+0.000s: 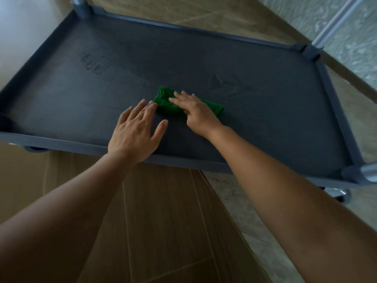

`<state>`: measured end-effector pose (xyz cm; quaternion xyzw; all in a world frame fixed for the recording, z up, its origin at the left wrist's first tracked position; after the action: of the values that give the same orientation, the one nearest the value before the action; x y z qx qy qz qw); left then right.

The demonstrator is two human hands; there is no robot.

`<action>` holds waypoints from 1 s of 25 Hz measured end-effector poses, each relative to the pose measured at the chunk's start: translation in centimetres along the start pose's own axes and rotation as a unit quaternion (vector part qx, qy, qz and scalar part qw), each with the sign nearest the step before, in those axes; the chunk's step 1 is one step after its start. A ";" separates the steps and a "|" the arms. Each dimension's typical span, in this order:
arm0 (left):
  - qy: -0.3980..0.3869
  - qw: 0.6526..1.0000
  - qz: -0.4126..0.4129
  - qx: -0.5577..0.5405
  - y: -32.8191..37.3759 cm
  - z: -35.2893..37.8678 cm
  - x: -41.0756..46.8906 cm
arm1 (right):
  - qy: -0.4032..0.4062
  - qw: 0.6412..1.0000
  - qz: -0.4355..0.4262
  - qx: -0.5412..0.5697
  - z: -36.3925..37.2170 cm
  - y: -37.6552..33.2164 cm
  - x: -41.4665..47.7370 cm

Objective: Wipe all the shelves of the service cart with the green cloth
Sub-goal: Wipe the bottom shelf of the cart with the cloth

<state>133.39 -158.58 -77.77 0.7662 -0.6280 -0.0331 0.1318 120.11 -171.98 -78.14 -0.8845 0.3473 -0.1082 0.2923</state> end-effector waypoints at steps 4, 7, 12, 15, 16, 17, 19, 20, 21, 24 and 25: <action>-0.008 1.000 0.003 -0.003 0.0 0.1 0.0 | -0.066 0.996 -0.051 0.037 -0.5 0.4 -5.5; -0.009 1.000 0.004 -0.010 -0.1 0.1 0.0 | -0.112 0.990 -0.063 0.054 -0.9 0.8 -7.9; -0.011 1.000 0.022 -0.011 -0.1 0.3 0.0 | -0.073 0.996 -0.051 0.016 -0.9 1.0 -5.6; -0.009 0.999 0.031 -0.007 -0.2 0.3 0.0 | -0.051 0.999 -0.017 0.005 -1.2 1.5 -2.4; -0.007 0.999 0.034 -0.006 -0.2 0.4 0.0 | -0.041 0.999 0.000 0.000 -1.3 1.7 -1.2; -0.003 0.999 0.036 -0.007 -0.2 0.4 0.0 | -0.030 0.999 0.017 -0.004 -1.5 1.8 -0.2; 0.002 1.000 0.027 -0.009 -0.2 0.4 0.0 | -0.011 0.999 0.036 -0.008 -1.6 1.9 1.2; 0.000 1.000 0.020 -0.005 -0.2 0.3 0.0 | -0.007 0.999 0.036 -0.008 -1.5 1.9 1.4; -0.007 1.000 0.013 0.011 -0.1 0.2 0.1 | -0.008 1.000 0.029 -0.007 -1.3 2.0 1.3; -0.033 0.992 0.018 0.125 0.5 -0.2 0.3 | -0.025 1.000 -0.008 -0.005 -1.5 2.9 0.0; -0.039 0.986 0.026 0.158 0.7 -0.3 0.4 | -0.029 0.999 -0.018 -0.007 -1.8 3.3 -0.5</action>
<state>132.89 -159.01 -77.24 0.7589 -0.6498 0.0401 -0.0151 117.19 -174.40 -78.63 -0.8954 0.3232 -0.0858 0.2940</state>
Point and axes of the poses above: each hand's wrist, its own x-axis towards the middle knuckle, its own z-axis out of the palm, y = z × x, the point moved 1 cm from there along x, towards the middle knuckle, and after that the axes turned 4 degrees about z, right-handed, at the moved point
